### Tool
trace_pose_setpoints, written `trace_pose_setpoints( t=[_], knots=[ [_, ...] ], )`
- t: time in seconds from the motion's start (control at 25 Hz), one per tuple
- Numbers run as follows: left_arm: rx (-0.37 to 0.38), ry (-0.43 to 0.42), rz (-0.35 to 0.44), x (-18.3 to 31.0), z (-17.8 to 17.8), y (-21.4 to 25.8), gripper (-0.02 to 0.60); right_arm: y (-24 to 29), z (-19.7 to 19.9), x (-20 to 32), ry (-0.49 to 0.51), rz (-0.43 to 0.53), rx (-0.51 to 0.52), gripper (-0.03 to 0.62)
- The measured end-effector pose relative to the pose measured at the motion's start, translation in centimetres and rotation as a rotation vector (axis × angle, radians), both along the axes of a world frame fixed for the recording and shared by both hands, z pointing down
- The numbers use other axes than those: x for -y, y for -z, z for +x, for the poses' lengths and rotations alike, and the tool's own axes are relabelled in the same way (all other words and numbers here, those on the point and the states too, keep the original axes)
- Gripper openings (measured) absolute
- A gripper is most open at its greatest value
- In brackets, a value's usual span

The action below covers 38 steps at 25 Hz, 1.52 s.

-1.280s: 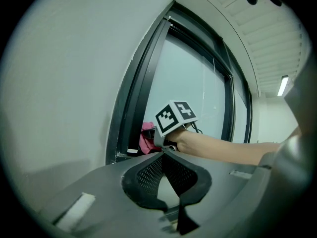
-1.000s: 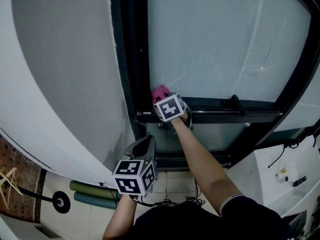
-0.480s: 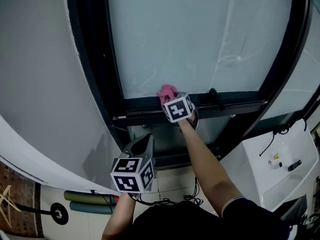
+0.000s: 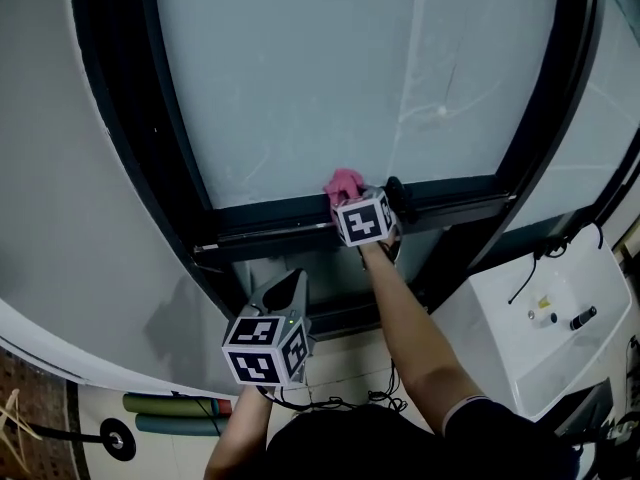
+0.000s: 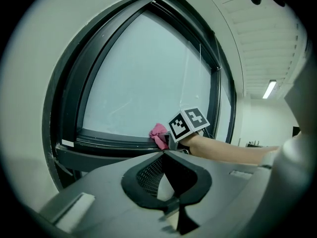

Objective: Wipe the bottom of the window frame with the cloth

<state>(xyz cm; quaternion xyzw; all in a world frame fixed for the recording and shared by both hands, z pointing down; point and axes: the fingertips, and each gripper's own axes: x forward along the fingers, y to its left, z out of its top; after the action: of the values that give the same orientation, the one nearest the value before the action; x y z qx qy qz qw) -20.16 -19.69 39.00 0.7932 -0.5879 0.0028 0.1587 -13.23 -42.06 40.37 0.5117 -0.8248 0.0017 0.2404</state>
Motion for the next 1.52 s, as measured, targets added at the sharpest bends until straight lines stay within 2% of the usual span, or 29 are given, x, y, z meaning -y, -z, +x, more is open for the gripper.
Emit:
trace_pose_setpoints(
  t=[0.12,0.28,0.4,0.52,0.72,1.04,1.2,1.36,1.52],
  knots=[
    [-0.003,0.002,-0.003,0.5,0.9,-0.1,0.009,1.5,0.2,-1.4,0.031,0.022,0.038,0.11],
    [-0.008,-0.016,-0.005,1.9,2.6,0.1,0.008,7.6,0.9,-4.1,0.111,0.133,0.112,0.11],
    [-0.006,-0.056,0.009,3.0,5.3,0.8,0.009,11.7,3.6,-5.0,0.133,0.182,0.125,0.11],
    [0.0,-0.09,0.019,4.0,7.9,1.4,0.008,13.0,7.7,-4.1,0.112,0.185,0.113,0.11],
    [0.011,-0.107,0.006,5.2,11.3,1.0,0.008,10.8,13.1,-0.2,0.083,0.106,0.092,0.11],
    [0.034,-0.047,-0.061,6.0,12.7,-1.0,0.009,1.7,16.6,4.4,0.084,-0.083,0.04,0.11],
    [0.042,-0.035,-0.076,6.4,13.6,-1.3,0.008,-1.1,18.3,5.2,0.074,-0.099,-0.04,0.112],
    [0.044,-0.039,-0.083,6.9,15.1,-1.6,0.009,-1.1,20.8,6.3,0.062,-0.086,-0.055,0.112],
    [0.043,-0.055,-0.093,7.4,17.0,-2.2,0.009,-1.2,24.7,7.5,0.009,-0.081,-0.048,0.112]
  ],
)
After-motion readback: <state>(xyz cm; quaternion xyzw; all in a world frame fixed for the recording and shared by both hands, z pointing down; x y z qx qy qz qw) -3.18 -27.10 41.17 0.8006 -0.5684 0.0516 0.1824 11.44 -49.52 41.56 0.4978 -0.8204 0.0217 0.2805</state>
